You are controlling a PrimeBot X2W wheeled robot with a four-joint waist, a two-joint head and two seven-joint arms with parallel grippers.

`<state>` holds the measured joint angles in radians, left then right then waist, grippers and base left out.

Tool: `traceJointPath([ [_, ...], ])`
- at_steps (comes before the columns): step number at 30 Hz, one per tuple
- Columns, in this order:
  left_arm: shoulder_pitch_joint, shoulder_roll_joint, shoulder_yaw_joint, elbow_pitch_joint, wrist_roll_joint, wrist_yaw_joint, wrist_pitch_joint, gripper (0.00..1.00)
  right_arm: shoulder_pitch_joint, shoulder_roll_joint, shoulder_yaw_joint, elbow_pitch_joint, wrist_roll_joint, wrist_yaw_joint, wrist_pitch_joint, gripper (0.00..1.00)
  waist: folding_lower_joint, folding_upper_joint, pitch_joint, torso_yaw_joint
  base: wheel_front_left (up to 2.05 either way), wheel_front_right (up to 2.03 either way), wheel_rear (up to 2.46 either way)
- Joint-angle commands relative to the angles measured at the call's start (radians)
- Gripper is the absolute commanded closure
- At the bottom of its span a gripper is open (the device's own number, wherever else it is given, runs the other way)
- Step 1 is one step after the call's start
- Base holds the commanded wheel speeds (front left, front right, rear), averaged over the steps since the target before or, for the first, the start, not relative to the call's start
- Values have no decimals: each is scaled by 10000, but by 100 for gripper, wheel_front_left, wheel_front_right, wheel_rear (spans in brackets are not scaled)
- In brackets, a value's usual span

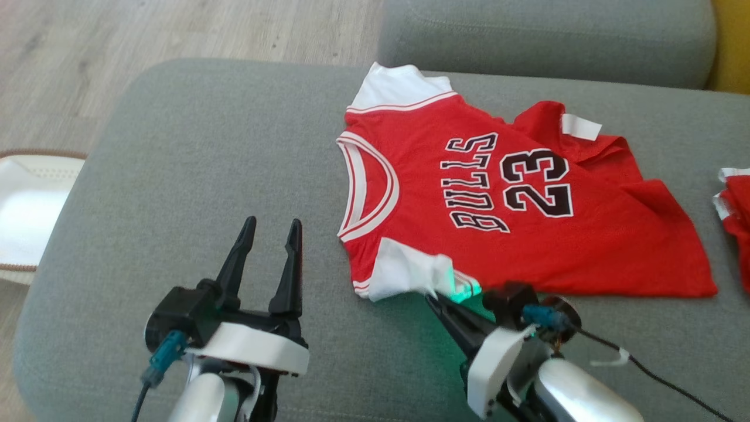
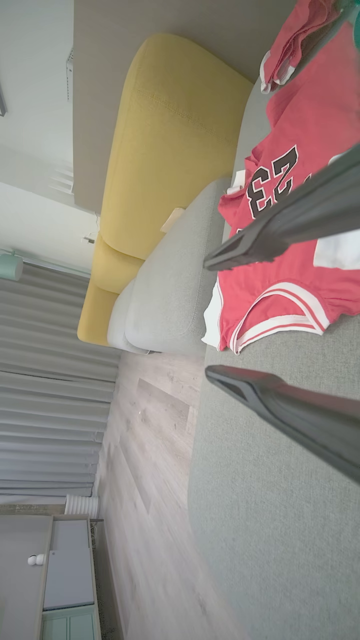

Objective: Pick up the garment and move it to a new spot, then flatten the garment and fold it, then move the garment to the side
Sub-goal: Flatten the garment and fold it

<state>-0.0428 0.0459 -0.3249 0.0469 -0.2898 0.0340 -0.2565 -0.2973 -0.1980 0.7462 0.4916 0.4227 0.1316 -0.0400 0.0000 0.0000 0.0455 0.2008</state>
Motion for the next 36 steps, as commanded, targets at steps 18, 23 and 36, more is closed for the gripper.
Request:
traceJointPath([
  [18, 112, 43, 618, -359, 301, -49, -53, 0, 1285, 34, -2897, -1501, -352, -9, 296, 0, 0, 0, -517, -791, 0, 0, 0],
  [23, 51, 43, 631, -312, 257, -56, -53, 0, 1695, 538, -4684, -2082, -945, -9, 123, 0, 0, 0, -342, -1169, 0, 0, 0],
  [36, -1631, 210, 716, 3616, 653, 419, 576, 0, 2053, 1289, -5877, -3236, -1926, -9, 391, 0, 0, 0, 525, -2290, 0, 0, 0],
])
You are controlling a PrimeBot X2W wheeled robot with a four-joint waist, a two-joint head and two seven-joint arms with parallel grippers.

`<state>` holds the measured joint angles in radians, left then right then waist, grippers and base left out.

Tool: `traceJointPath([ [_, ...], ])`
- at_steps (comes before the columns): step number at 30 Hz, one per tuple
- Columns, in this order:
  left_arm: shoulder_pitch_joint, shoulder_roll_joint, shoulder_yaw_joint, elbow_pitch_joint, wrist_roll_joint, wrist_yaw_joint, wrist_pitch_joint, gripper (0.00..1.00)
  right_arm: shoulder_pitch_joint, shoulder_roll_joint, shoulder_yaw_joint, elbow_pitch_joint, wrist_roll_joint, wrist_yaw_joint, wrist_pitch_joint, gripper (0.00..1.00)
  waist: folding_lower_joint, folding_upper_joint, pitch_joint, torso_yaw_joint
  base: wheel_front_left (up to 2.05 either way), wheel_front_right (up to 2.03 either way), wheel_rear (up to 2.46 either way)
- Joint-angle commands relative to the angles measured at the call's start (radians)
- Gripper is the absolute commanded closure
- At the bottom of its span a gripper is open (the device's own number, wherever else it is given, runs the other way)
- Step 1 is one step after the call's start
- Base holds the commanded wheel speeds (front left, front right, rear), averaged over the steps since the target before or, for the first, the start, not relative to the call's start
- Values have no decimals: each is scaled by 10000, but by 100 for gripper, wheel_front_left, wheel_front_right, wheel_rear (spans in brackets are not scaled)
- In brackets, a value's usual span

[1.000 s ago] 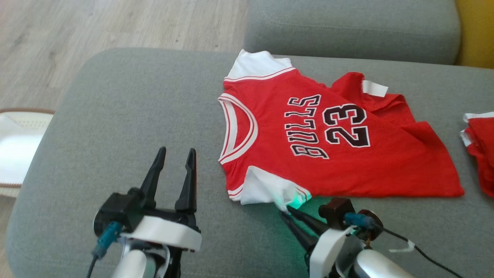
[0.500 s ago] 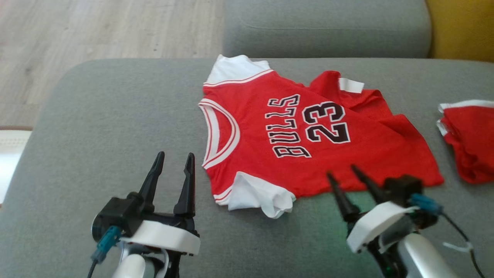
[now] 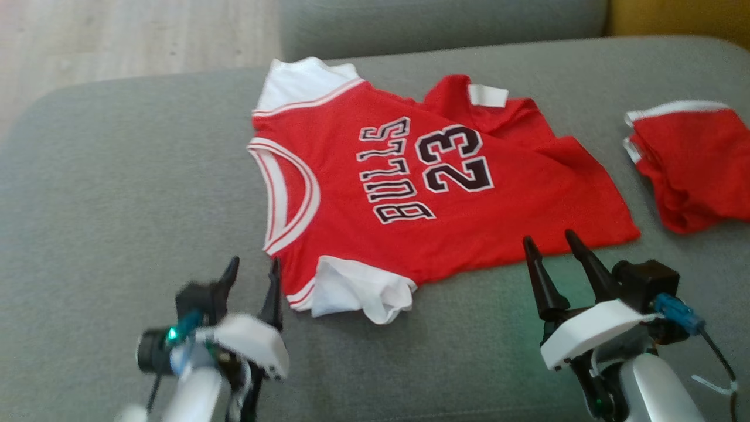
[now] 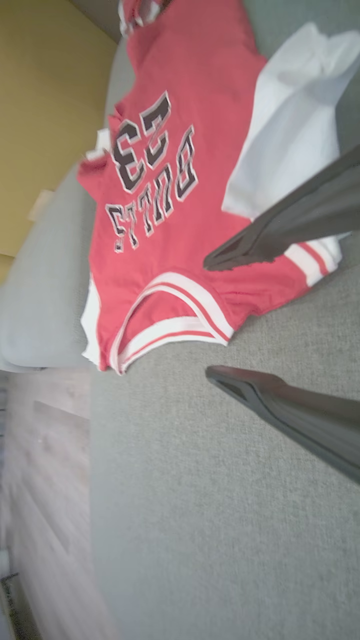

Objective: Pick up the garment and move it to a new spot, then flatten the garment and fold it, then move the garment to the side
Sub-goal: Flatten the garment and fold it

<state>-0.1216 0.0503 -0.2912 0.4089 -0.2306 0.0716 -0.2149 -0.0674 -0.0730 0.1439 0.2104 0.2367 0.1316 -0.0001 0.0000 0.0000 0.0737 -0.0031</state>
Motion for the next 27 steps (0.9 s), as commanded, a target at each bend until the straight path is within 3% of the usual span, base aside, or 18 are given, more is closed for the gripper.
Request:
traceJointPath([
  [1, -843, 166, 378, -4, 60, 43, 160, 0, -246, 39, 146, -424, -66, -9, -8, 0, 0, 0, 243, -251, 0, 0, 0],
  [9, -2318, 481, 385, 2310, 105, 40, 1253, 0, -228, 109, 41, -586, -176, -9, 13, 0, 0, 0, 625, -661, 0, 0, 0],
  [19, -3085, 528, 247, 3736, -101, -377, 1575, 0, -284, 167, 53, -477, -238, -9, -65, 0, 0, 0, 792, -899, 0, 0, 0],
  [20, -3143, 521, 227, 3826, -133, -443, 1594, 14, -299, 172, 61, -456, -244, -9, -73, 0, 0, 0, 807, -924, 0, 0, 0],
  [21, -3204, 516, 214, 3894, -158, -488, 1588, 80, -319, 176, 74, -435, -253, -9, -80, 0, 0, 0, 820, -953, 0, 0, 0],
  [22, -3273, 519, 202, 3944, -168, -515, 1559, 100, -341, 180, 84, -413, -262, -9, -90, 0, 0, 0, 832, -984, 0, 0, 0],
  [27, -3756, 724, 264, 4032, -192, -543, 1193, 100, -471, 198, 57, -340, -280, -9, -155, 0, 0, 0, 939, -1102, 0, 0, 0],
])
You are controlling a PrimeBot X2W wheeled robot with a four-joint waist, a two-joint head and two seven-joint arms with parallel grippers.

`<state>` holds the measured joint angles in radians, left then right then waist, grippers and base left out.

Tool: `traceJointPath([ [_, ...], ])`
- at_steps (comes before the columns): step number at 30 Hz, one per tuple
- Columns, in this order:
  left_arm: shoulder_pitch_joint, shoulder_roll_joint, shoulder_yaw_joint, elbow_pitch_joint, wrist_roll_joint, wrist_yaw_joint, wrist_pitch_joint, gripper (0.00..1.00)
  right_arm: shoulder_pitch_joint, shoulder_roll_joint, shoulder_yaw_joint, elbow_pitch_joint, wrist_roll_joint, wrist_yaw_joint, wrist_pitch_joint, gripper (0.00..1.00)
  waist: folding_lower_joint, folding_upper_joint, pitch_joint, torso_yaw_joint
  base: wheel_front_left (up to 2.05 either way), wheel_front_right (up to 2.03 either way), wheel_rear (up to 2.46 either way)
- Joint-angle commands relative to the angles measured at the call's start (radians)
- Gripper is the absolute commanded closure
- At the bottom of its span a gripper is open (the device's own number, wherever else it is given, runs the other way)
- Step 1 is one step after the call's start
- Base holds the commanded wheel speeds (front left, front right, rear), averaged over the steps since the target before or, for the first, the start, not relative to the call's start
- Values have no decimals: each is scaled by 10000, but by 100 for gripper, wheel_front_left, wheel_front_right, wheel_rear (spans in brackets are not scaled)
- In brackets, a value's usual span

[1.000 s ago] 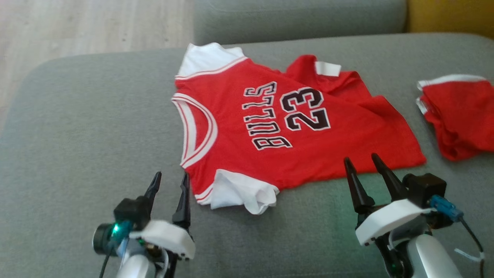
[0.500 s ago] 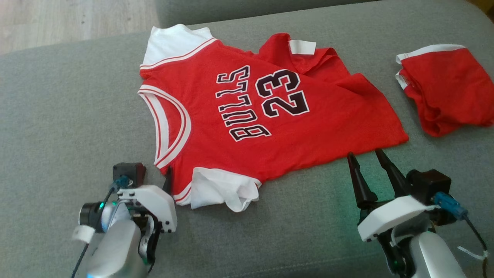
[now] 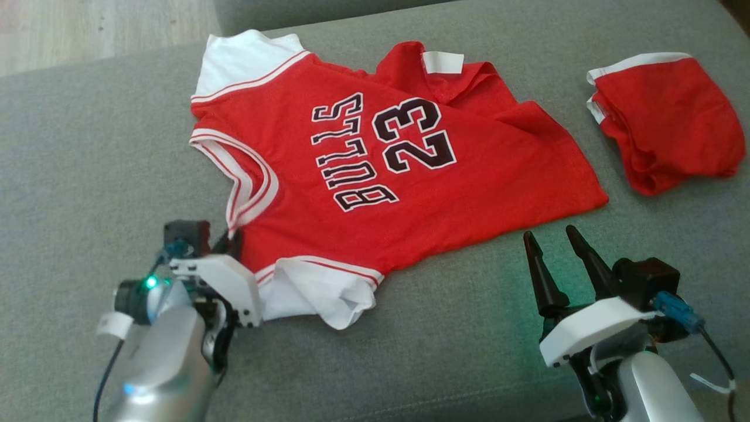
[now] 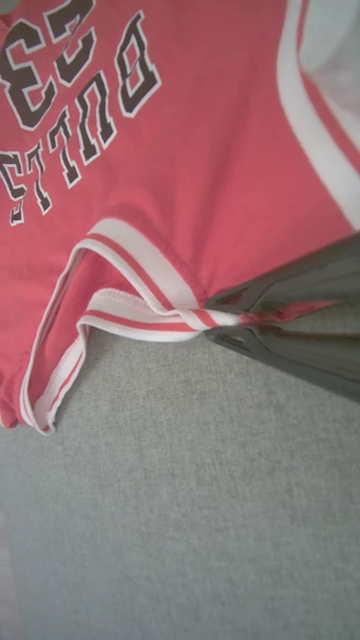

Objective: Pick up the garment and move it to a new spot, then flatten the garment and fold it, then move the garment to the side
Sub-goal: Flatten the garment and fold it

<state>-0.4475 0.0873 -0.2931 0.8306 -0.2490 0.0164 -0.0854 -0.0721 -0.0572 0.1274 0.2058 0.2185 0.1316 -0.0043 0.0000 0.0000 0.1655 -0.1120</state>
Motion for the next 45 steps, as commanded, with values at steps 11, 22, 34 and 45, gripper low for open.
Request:
traceJointPath([
  [11, -2559, 1373, 464, -6, 112, -240, -855, 100, -801, 63, 245, -133, -43, -9, -286, 0, 0, 0, 384, -286, 0, 0, 0],
  [22, -4419, 2121, 292, 676, 354, -655, -1141, 100, -1130, 68, 345, 84, 76, -9, -500, 0, 0, 0, 789, -492, 0, 0, 0],
  [34, -4854, 2122, 279, 1848, 203, -661, -1630, 0, -1288, 69, 332, 408, 170, -9, -693, 0, 0, 0, 708, -294, 0, 0, 0],
  [45, -1345, 1459, 1841, -2826, -424, 66, -1761, 0, -834, 70, 117, 308, 393, -9, -1127, 0, 0, 0, -241, 849, 0, 0, 0],
])
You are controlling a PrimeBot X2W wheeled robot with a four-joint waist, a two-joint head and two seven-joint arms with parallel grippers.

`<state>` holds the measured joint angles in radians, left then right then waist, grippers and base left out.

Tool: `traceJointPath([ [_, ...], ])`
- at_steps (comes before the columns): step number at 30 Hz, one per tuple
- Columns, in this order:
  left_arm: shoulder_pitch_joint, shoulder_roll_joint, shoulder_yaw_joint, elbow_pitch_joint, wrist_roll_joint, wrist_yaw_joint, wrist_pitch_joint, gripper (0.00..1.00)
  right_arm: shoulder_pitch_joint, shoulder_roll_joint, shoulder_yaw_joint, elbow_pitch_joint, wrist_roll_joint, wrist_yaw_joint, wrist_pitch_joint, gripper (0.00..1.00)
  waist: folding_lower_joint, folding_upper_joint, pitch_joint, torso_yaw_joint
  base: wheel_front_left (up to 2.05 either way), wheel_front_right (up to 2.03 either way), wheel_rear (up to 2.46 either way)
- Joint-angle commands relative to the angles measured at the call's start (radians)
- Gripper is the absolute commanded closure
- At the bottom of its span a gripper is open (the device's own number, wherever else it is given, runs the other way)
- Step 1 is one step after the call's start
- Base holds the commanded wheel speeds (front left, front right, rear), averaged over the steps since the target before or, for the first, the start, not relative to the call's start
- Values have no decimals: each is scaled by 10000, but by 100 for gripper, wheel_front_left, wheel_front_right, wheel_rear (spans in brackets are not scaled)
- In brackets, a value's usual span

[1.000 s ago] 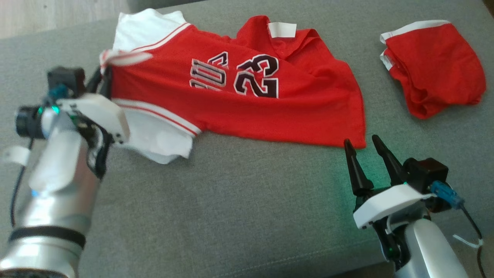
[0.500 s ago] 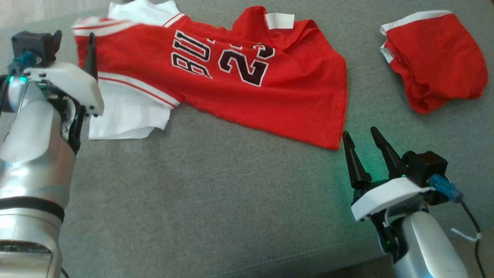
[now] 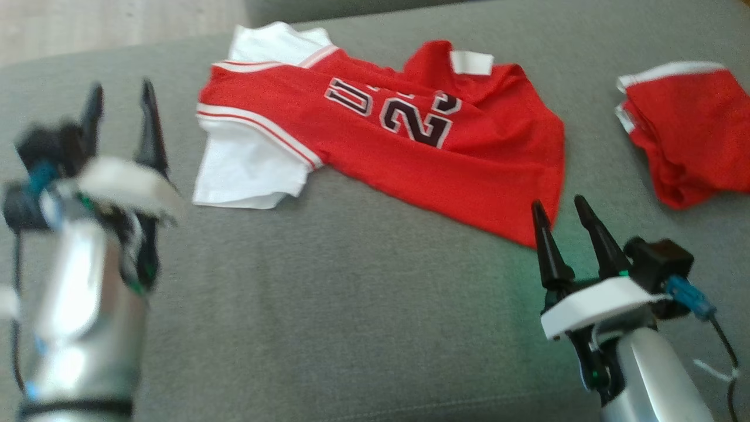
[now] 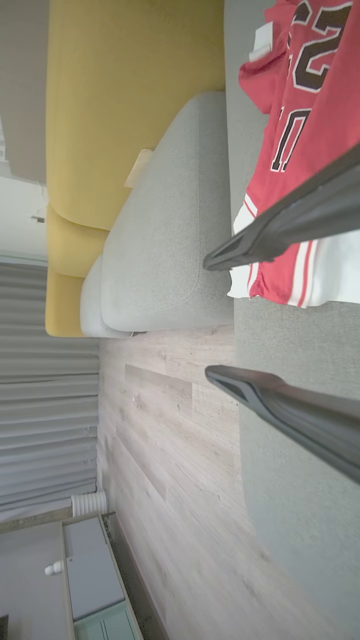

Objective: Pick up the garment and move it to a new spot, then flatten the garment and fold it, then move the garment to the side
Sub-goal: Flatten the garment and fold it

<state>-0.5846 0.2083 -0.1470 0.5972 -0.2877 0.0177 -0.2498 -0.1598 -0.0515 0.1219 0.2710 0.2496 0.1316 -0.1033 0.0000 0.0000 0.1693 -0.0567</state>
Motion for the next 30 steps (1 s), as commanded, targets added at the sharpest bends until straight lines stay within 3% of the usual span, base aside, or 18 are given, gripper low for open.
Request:
traceJointPath([
  [1, 502, 117, 478, -979, -50, 69, -118, 0, 107, 12, 135, -349, 97, -9, -174, 0, 0, 0, -351, 380, 0, 0, 0],
  [7, 3075, -774, 864, -3216, 40, 287, -119, 0, 416, 12, 71, -355, 213, -9, -319, 0, 0, 0, -666, 675, 0, 0, 0],
  [13, 3815, -1090, 826, -3617, 263, 210, -119, 0, 462, 12, 137, -442, 264, -9, -304, 0, 0, 0, -595, 678, 0, 0, 0],
  [18, 3489, -960, 721, -2982, 478, 179, -100, 0, 351, 12, 197, -541, 226, -9, -246, 0, 0, 0, -382, 517, 0, 0, 0],
  [30, 1255, -245, 323, 213, 915, 108, 1404, 0, 137, 12, 182, -724, 96, -9, -158, 0, 0, 0, 569, -159, 0, 0, 0],
])
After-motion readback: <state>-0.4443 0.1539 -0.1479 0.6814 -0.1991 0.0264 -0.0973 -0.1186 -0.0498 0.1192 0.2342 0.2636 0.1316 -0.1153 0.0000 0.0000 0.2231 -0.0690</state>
